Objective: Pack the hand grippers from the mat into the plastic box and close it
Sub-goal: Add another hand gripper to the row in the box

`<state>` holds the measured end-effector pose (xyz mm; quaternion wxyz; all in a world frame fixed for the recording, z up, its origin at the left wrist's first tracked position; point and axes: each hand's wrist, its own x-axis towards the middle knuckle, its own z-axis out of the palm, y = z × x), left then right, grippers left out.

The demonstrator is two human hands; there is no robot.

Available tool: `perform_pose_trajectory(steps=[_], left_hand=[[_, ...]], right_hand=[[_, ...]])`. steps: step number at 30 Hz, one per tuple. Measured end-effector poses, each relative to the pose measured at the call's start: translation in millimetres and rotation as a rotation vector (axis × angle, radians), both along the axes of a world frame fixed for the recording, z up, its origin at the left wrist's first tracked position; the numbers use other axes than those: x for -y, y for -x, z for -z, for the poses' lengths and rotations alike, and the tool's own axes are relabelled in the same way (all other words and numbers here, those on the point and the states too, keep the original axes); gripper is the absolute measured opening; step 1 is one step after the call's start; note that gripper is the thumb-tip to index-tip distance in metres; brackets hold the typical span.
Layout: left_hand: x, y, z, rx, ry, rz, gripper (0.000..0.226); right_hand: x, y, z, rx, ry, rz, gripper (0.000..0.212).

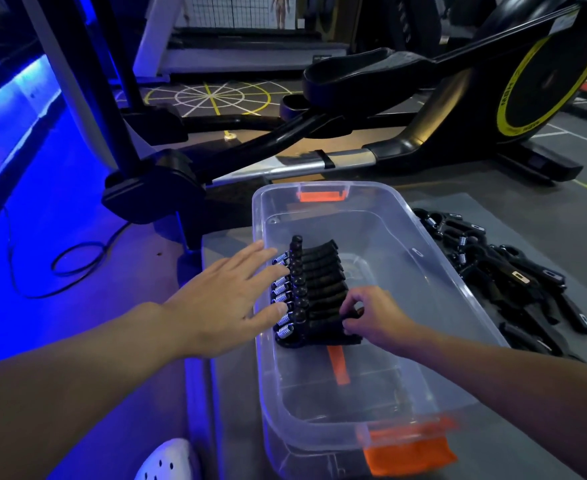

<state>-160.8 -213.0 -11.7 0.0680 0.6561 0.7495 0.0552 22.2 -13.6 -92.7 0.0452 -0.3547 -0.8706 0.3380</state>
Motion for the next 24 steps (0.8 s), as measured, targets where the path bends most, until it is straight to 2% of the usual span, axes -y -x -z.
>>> perform_pose_trajectory(steps=[6, 12, 19, 24], left_hand=[[1, 0, 3, 0.013, -0.008, 0.002, 0.078], [0, -1, 3, 0.015, 0.000, 0.005, 0.080], [2, 2, 3, 0.045, -0.014, 0.015, 0.089], [7, 7, 2, 0.040, 0.001, 0.005, 0.086]], right_hand=[[-3, -1, 4, -0.010, -0.149, -0.157, 0.040], [-12, -4, 15, 0.034, -0.172, -0.139, 0.029], [-17, -5, 21, 0.019, -0.159, -0.113, 0.040], [-19, -8, 20, 0.055, -0.183, -0.120, 0.038]])
